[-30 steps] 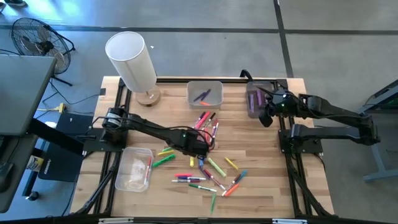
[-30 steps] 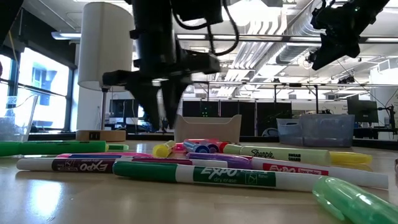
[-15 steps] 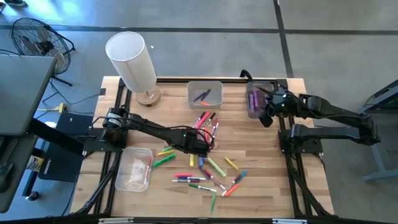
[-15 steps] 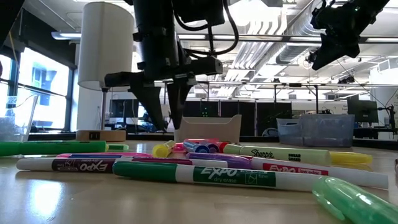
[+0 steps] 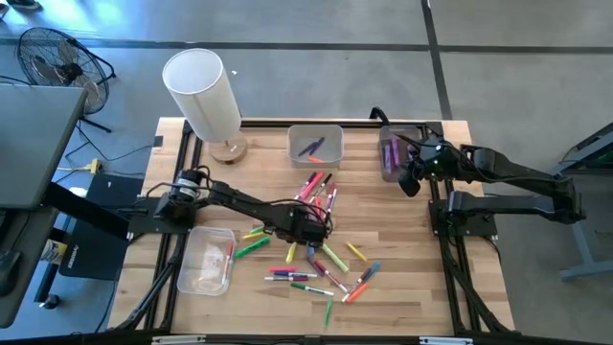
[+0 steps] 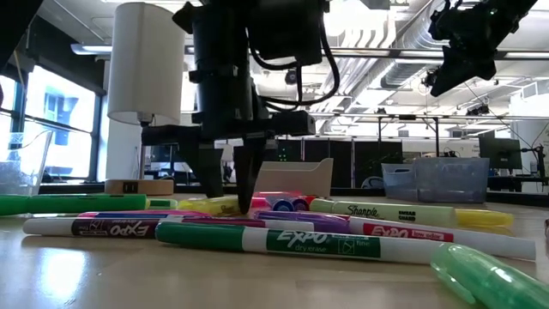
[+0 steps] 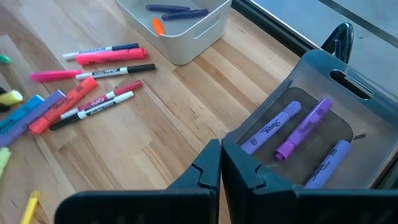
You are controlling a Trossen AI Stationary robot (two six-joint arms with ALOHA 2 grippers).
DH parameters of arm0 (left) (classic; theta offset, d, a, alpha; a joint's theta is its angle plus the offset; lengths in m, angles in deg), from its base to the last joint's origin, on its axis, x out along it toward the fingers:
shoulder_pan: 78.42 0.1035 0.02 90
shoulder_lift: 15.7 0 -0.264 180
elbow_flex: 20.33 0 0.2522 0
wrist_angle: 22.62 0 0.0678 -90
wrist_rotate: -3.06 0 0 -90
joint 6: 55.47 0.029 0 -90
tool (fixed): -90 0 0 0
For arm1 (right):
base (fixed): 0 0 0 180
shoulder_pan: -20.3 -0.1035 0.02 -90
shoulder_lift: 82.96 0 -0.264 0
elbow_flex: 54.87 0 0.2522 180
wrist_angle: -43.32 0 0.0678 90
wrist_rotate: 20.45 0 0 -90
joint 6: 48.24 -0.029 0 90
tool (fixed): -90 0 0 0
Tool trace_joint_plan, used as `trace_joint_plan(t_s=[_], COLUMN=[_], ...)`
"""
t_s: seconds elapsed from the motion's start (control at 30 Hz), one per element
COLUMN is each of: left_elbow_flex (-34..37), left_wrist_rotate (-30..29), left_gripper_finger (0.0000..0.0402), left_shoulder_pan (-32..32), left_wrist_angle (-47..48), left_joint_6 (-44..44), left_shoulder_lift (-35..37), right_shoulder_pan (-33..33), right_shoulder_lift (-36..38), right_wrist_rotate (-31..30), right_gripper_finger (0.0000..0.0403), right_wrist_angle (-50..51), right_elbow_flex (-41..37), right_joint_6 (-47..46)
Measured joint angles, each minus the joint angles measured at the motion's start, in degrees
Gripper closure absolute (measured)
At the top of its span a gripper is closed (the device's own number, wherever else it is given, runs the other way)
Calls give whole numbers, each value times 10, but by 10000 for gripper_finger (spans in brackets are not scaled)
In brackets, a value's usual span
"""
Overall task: Pick & Place Markers
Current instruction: Put the yellow highlighter pen into the black bin
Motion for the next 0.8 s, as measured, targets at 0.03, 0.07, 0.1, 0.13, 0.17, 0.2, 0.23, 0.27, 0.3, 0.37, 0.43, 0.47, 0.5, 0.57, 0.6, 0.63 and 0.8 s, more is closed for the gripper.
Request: trace_joint_plan(t_s=[0.03, 0.07, 0.1, 0.13, 0.17, 0.2, 0.23, 0.27, 0.3, 0.37, 0.43, 0.47, 0.5, 0.57, 0.6, 0.63, 0.8], left_elbow_flex=[0, 0, 0, -1, -1, 1, 3, 4, 3, -1, -19, -28, -32, -54, -71, -81, -155], left_wrist_rotate=[8, 12, 13, 11, 7, 2, -3, -6, -10, -31, -71, -97, -128, -192, -228, -262, -350], left_gripper_finger=[286, 300, 319, 339, 347, 347, 347, 347, 347, 347, 347, 347, 347, 347, 347, 347, 347], left_shoulder_pan=[0, 1, 1, 0, -2, -5, -7, -8, -9, -9, -8, -8, -7, -8, -8, -8, 5], left_wrist_angle=[1, 4, 7, 12, 20, 29, 46, 60, 58, 95, 123, 119, 132, 146, 114, 107, 43], left_joint_6=[8, 10, 10, 11, 14, 21, 21, 21, 19, 16, 17, 17, 22, 51, 70, 93, 276], left_shoulder_lift=[0, 0, 0, 2, 12, 20, 27, 31, 38, 71, 106, 123, 141, 167, 178, 194, 212], right_shoulder_pan=[0, 0, 0, 0, 0, 0, 0, 0, 0, 0, 0, 0, 0, 0, 0, 0, -7], right_shoulder_lift=[0, 0, 0, 0, 0, 0, 0, 0, 0, -1, -1, -1, -2, -2, -2, -3, -11], right_wrist_rotate=[1, 3, 4, 5, 3, 3, 3, 3, 3, 10, 31, 40, 48, 74, 88, 105, 199], right_gripper_finger=[402, 402, 401, 400, 399, 398, 398, 398, 398, 400, 399, 397, 393, 384, 378, 372, 331], right_wrist_angle=[0, 0, 0, 0, 0, -1, -1, -1, -1, -1, -2, -3, -7, -21, -27, -39, -148], right_elbow_flex=[0, 0, 0, 0, 0, 0, 0, 0, 0, 0, 0, 0, 0, 0, 0, -1, -1], right_joint_6=[4, 6, 6, 6, 7, 8, 10, 10, 10, 6, 7, 8, 8, 13, 21, 29, 47])
